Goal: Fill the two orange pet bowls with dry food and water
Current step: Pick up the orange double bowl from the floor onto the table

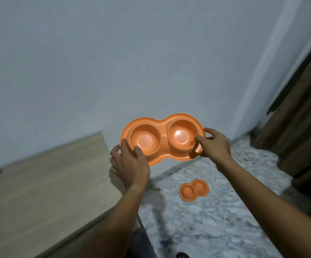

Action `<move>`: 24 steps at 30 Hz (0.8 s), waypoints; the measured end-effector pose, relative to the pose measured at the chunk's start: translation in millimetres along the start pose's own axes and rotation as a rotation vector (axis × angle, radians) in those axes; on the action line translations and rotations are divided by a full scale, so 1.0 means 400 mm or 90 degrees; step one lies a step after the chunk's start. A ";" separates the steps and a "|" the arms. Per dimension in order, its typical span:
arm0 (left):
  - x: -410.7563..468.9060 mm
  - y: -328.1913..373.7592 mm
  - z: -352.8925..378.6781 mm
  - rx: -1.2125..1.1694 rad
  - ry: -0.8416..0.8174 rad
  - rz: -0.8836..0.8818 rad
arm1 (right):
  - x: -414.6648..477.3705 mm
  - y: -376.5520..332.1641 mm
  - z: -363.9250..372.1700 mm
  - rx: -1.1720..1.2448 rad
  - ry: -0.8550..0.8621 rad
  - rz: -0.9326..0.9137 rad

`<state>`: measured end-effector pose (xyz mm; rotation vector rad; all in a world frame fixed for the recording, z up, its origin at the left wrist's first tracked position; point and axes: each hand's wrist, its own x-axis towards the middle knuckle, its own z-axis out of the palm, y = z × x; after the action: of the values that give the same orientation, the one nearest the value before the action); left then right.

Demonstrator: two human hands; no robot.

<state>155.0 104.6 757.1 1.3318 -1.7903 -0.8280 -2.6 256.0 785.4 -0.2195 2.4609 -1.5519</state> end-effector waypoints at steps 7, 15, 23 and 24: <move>0.036 -0.168 -0.642 0.033 0.107 0.032 | -0.516 -0.249 0.170 0.041 -0.145 -0.083; 0.143 -0.483 -1.071 0.107 0.145 -0.065 | -0.857 -0.303 0.560 -0.015 -0.330 -0.130; 0.303 -0.879 -1.303 0.146 0.022 -0.280 | -1.004 -0.302 1.049 -0.181 -0.480 -0.116; 0.319 -0.892 -1.328 0.159 0.018 -0.289 | -1.020 -0.303 1.091 -0.190 -0.488 -0.099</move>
<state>758.9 -142.8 755.3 1.9483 -1.6299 -0.8299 507.6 -76.3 757.3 -0.8865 2.0464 -0.8799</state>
